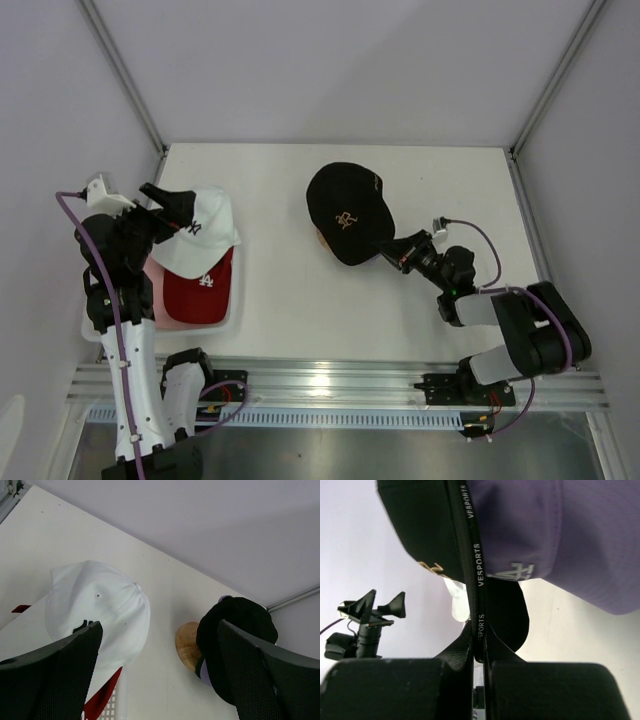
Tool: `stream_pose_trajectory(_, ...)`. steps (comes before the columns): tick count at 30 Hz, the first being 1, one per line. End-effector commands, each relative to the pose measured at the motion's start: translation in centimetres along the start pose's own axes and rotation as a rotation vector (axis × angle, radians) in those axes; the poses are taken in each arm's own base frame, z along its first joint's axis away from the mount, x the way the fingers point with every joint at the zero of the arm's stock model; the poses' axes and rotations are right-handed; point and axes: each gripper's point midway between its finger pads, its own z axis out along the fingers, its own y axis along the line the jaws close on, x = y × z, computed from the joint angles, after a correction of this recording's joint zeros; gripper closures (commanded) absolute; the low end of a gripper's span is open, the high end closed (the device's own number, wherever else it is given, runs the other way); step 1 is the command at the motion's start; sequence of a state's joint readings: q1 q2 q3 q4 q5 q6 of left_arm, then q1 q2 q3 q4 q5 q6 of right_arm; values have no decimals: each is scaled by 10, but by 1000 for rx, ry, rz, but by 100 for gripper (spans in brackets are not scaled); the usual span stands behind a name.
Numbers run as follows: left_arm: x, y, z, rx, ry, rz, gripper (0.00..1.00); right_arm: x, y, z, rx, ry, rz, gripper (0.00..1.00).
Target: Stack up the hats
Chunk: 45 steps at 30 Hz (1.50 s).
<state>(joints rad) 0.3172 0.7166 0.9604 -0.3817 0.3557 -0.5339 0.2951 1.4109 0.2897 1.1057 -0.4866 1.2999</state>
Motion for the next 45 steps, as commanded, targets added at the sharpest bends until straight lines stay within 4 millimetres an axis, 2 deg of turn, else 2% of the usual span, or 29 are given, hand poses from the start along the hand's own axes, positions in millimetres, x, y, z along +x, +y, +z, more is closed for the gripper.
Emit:
stream_pose_trajectory(1, -6, -6, -4, 27, -21, 6, 1, 1, -39, -4, 58, -25, 3, 100)
stream_pose_trajectory(5, -9, -9, -6, 29, -28, 12, 1, 6, -57, -9, 62, -20, 46, 100)
stream_pose_trajectory(9, -9, -8, -5, 27, -26, 13, 1, 7, -61, -8, 42, -18, 39, 100)
stream_pose_trajectory(13, -9, -9, -6, 27, -19, 15, 1, 9, -73, -10, 78, -15, 17, 100)
stream_pose_trajectory(17, -10, -12, -9, 31, -23, 34, 1, 12, -100, -16, 174, 0, 14, 99)
stream_pose_trajectory(18, -10, -14, -10, 35, -24, 39, 0, 13, -105, -17, 191, 8, 13, 93)
stream_pose_trajectory(19, -11, -17, -11, 42, -25, 46, 0, 13, -106, -18, 192, 12, 3, 76)
stream_pose_trajectory(21, -12, -21, -12, 51, -26, 58, 0, 9, -104, -21, 186, 11, -15, 61)
stream_pose_trajectory(22, -13, -25, -12, 59, -25, 63, 0, 5, -102, -21, 182, 7, -23, 46)
stream_pose_trajectory(24, -14, -31, -12, 73, -24, 73, 0, -2, -94, -22, 187, 9, -45, 39)
stream_pose_trajectory(26, -16, -38, -13, 89, -22, 82, 0, -12, -78, -13, 176, 22, -109, 34)
stream_pose_trajectory(28, -13, -44, -11, 110, -8, 90, 1, -18, -67, -15, 239, 44, -240, 28)
stream_pose_trajectory(29, -13, -46, -11, 116, -9, 101, 1, -42, -46, -6, 253, -25, -331, 25)
stream_pose_trajectory(30, -10, -48, -10, 125, 0, 106, 1, -42, -57, -16, 375, -7, -347, 22)
stream_pose_trajectory(31, -6, -54, -8, 147, 16, 115, 1, -57, -28, -22, 364, -54, -500, 17)
stream_pose_trajectory(32, -1, -57, -7, 164, 32, 131, 1, -85, 1, -22, 383, -151, -578, 14)
stream_pose_trajectory(33, 3, -62, -6, 186, 45, 145, 1, -89, 3, -33, 451, -149, -597, 9)
stream_pose_trajectory(34, 14, -75, -2, 235, 87, 161, 0, -106, 24, -44, 455, -198, -678, 8)
stream_pose_trajectory(35, 24, -85, 0, 274, 120, 192, 1, -114, 41, -46, 440, -208, -722, 8)
stream_pose_trajectory(36, 24, -95, 1, 299, 123, 210, 1, -123, 70, -46, 420, -214, -764, 8)
stream_pose_trajectory(37, 42, -113, 1, 360, 177, 229, 0, -127, 86, -44, 391, -210, -792, 7)
stream_pose_trajectory(38, 55, -119, 12, 368, 218, 248, 0, -126, 94, -35, 354, -163, -802, 8)
stream_pose_trajectory(39, 57, -125, 18, 366, 219, 254, 1, -130, 128, -25, 271, -164, -845, 12)
stream_pose_trajectory(40, 72, -139, 19, 405, 256, 258, 0, -128, 140, -15, 223, -132, -869, 13)
stream_pose_trajectory(41, 86, -146, 33, 413, 297, 245, 0, -121, 132, 8, 213, -64, -898, 15)
stream_pose_trajectory(42, 94, -152, 37, 425, 320, 236, 1, -119, 131, 20, 225, -41, -916, 17)
stream_pose_trajectory(43, 105, -159, 40, 439, 340, 229, 0, -124, 150, 33, 206, -53, -957, 19)
stream_pose_trajectory(44, 117, -163, 53, 433, 360, 205, 1, -118, 132, 55, 243, -9, -968, 21)
stream_pose_trajectory(45, 124, -167, 58, 442, 370, 199, 0, -116, 129, 65, 246, 3, -970, 24)
